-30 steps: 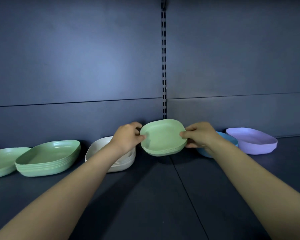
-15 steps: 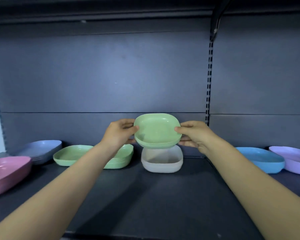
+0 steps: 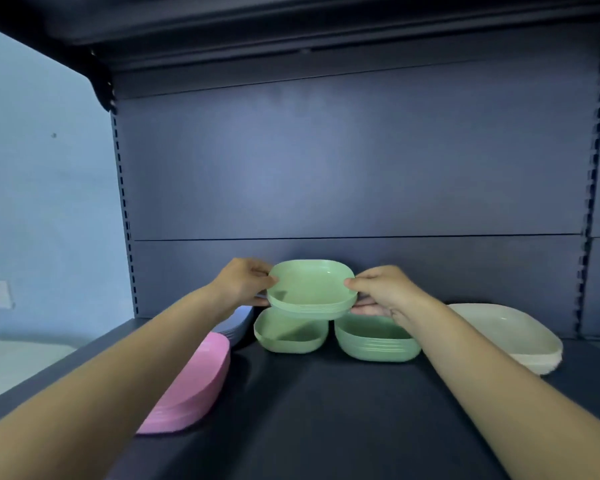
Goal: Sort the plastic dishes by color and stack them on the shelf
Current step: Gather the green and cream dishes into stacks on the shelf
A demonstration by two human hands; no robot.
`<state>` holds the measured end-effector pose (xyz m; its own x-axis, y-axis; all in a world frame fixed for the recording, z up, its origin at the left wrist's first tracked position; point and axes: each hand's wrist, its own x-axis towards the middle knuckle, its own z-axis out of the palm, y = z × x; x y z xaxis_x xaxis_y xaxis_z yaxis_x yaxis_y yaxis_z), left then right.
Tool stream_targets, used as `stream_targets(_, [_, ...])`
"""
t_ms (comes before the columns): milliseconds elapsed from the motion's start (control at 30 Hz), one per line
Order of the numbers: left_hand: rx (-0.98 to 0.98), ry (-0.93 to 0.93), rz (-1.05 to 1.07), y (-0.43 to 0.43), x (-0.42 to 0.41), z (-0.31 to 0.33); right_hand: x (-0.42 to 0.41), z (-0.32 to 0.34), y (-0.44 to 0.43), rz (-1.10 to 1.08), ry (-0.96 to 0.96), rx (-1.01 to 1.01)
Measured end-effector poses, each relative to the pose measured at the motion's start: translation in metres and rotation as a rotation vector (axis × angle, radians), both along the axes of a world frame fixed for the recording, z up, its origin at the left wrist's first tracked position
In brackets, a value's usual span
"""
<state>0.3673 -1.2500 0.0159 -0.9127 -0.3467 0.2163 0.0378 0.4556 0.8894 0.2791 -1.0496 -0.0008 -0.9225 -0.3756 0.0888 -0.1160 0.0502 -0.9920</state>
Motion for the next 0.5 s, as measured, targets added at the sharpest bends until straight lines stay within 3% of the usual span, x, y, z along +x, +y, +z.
stream_targets(133, [-0.174, -0.145, 0.011, -0.044, -0.027, -0.014, -0.016, -0.01, -0.04, -0.042, -0.009, 0.123])
stream_targets(267, [-0.327, -0.217, -0.025, -0.066, -0.055, -0.031, -0.04, -0.023, -0.063, -0.108, 0.063, 0.396])
stream_targets(500, [-0.818, -0.364, -0.04, -0.071, -0.086, -0.041, -0.058, -0.031, -0.075, -0.157, 0.384, 0.883])
